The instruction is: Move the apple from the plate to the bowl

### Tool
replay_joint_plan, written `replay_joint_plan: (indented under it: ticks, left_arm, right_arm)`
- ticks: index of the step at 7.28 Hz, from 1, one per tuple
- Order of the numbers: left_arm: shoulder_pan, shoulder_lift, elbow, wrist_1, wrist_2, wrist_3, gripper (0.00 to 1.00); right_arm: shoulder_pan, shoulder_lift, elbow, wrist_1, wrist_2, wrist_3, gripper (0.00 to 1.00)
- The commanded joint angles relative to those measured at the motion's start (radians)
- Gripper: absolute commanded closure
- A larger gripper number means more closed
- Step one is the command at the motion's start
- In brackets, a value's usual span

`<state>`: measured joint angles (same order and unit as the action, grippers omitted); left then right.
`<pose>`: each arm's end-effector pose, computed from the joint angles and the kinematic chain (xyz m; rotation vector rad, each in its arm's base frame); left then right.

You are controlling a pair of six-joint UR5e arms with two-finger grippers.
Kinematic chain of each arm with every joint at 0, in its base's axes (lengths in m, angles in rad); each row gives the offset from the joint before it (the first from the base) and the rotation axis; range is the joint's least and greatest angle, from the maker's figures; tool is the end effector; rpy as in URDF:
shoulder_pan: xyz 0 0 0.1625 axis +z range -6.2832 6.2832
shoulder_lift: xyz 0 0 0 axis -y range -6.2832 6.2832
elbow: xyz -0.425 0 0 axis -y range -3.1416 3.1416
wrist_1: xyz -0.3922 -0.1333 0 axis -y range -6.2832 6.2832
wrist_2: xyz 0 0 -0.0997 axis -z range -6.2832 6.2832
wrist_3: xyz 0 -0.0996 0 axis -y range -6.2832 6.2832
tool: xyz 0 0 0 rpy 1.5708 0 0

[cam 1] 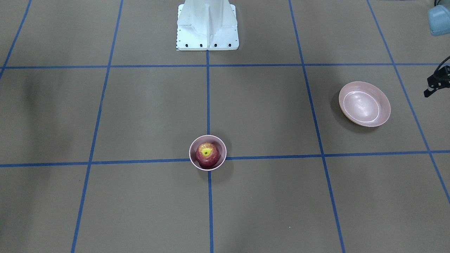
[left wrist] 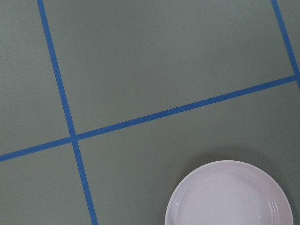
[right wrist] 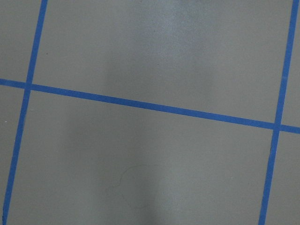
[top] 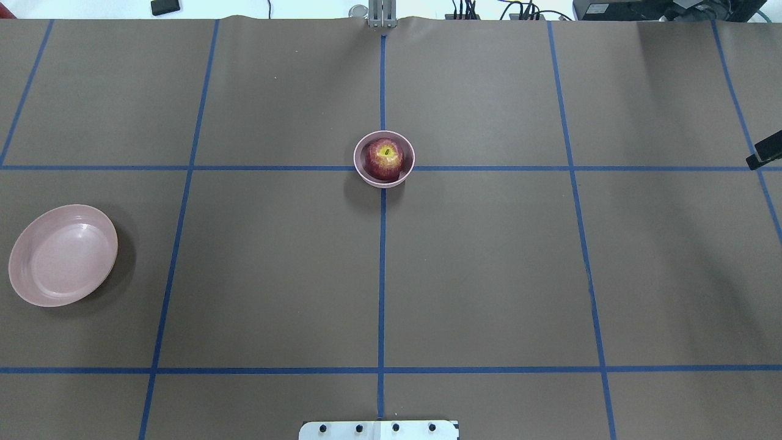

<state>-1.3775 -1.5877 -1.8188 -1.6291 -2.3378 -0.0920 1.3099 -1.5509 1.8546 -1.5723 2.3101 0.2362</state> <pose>0.0336 -0.5060 0.5211 0.1963 0.7973 0.2195 -0.0650 -0.5000 0.5107 0.0990 -0.7821 -0.1351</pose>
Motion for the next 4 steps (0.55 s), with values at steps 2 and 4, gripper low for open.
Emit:
replay_joint_plan:
  ticks: [2,4]
  left_arm:
    - [0.000,0.000,-0.023,0.003,0.006,-0.002,0.02]
    - [-0.003,0.002,-0.031,0.003,0.002,-0.002,0.02]
  right_arm:
    - [0.000,-0.002,0.002,-0.002,0.000,0.000,0.00]
    - [0.000,0.000,0.002,0.000,0.000,0.000,0.00]
